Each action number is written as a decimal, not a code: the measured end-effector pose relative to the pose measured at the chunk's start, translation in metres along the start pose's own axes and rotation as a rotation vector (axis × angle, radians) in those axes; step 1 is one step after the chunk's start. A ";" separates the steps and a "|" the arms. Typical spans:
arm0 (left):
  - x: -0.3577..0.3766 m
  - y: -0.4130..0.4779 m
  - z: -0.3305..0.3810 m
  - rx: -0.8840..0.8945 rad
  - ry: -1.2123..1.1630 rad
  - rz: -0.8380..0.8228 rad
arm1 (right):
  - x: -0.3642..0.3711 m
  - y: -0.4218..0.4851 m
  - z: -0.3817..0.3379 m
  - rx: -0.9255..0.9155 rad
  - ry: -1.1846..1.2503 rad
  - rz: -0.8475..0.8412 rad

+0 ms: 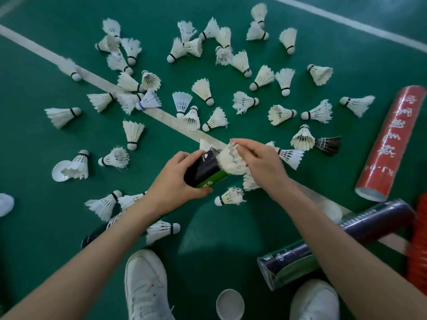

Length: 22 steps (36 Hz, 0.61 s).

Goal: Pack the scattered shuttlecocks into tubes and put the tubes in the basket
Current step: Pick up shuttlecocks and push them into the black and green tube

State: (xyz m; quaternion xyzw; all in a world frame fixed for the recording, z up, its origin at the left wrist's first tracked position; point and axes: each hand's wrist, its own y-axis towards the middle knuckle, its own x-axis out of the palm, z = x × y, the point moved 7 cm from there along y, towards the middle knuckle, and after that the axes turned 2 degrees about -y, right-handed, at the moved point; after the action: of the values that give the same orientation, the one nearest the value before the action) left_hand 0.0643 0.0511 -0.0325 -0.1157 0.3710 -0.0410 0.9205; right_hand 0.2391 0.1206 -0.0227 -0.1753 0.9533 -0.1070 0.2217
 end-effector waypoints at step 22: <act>0.034 0.003 0.004 -0.032 0.162 0.077 | -0.001 -0.025 0.061 0.142 0.209 0.136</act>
State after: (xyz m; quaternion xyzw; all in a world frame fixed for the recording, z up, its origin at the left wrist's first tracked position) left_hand 0.0916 0.0494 -0.0535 -0.1123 0.4492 -0.0089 0.8863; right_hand 0.2750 0.0901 -0.0691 -0.0820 0.9709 -0.1764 0.1399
